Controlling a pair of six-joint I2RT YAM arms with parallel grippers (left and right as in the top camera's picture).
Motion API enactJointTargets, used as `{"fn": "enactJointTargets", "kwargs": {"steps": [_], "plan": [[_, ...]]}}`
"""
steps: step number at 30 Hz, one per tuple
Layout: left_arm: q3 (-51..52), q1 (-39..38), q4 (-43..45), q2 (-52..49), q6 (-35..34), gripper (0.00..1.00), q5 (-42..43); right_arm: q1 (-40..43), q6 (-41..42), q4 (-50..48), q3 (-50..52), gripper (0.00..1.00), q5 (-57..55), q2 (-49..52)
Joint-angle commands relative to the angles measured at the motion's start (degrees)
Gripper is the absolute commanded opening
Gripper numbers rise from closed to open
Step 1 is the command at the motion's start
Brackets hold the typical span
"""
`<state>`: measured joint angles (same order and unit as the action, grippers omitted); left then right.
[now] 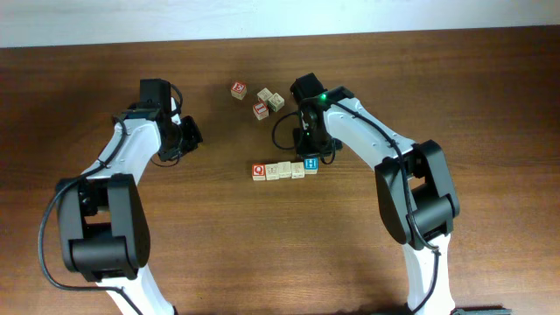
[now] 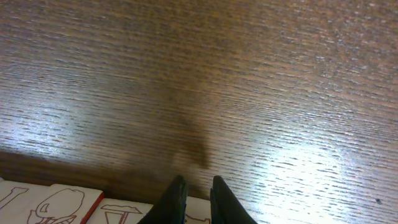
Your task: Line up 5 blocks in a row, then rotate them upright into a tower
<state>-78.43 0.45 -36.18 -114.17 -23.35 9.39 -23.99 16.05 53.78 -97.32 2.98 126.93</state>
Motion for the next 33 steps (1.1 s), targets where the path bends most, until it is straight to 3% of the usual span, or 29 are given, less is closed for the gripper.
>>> {"fn": "enactJointTargets", "kwargs": {"steps": [1,9,15,17,19,20,22,25,28,31,33], "plan": [[-0.79,-0.02,-0.07,0.63,1.11,0.12,-0.24,-0.02,-1.27,-0.04,0.39,0.16,1.57,0.09],[-0.79,-0.02,-0.04,0.63,1.11,0.12,-0.24,-0.02,-1.22,-0.61,-0.11,0.14,4.87,0.09],[-0.79,-0.02,-0.04,0.63,1.11,0.12,-0.24,-0.04,-0.59,11.32,-15.47,0.19,5.99,0.07],[-0.79,-0.02,-0.04,0.63,1.11,0.12,-0.24,-0.04,0.83,17.68,-19.19,0.27,8.87,0.07],[-0.79,-0.02,-0.04,0.63,1.11,0.12,-0.24,-0.04,4.2,25.38,-18.93,0.29,9.94,0.09],[-0.79,-0.02,-0.02,0.63,1.11,0.12,-0.24,-0.15,4.2,27.56,-18.12,0.33,10.91,0.09],[-0.79,-0.02,-0.02,0.63,1.11,0.13,-0.26,-1.16,4.17,31.47,-16.61,0.54,11.19,0.09],[-0.79,-0.02,-0.02,0.63,1.11,0.13,-0.28,-2.62,4.5,31.85,-15.54,0.62,10.78,0.09],[-0.79,-0.02,-0.02,0.63,1.11,0.14,-0.5,-4.96,6.62,27.56,-10.05,0.52,7.58,0.09],[-0.79,-0.02,-0.04,0.63,1.11,0.15,-0.94,-5.99,7.21,21.46,-3.76,0.31,5.79,0.09],[-0.79,-0.02,-0.02,0.63,1.11,0.16,-0.92,-6.01,7.21,18.23,-1.31,0.27,4.92,0.09]]}}
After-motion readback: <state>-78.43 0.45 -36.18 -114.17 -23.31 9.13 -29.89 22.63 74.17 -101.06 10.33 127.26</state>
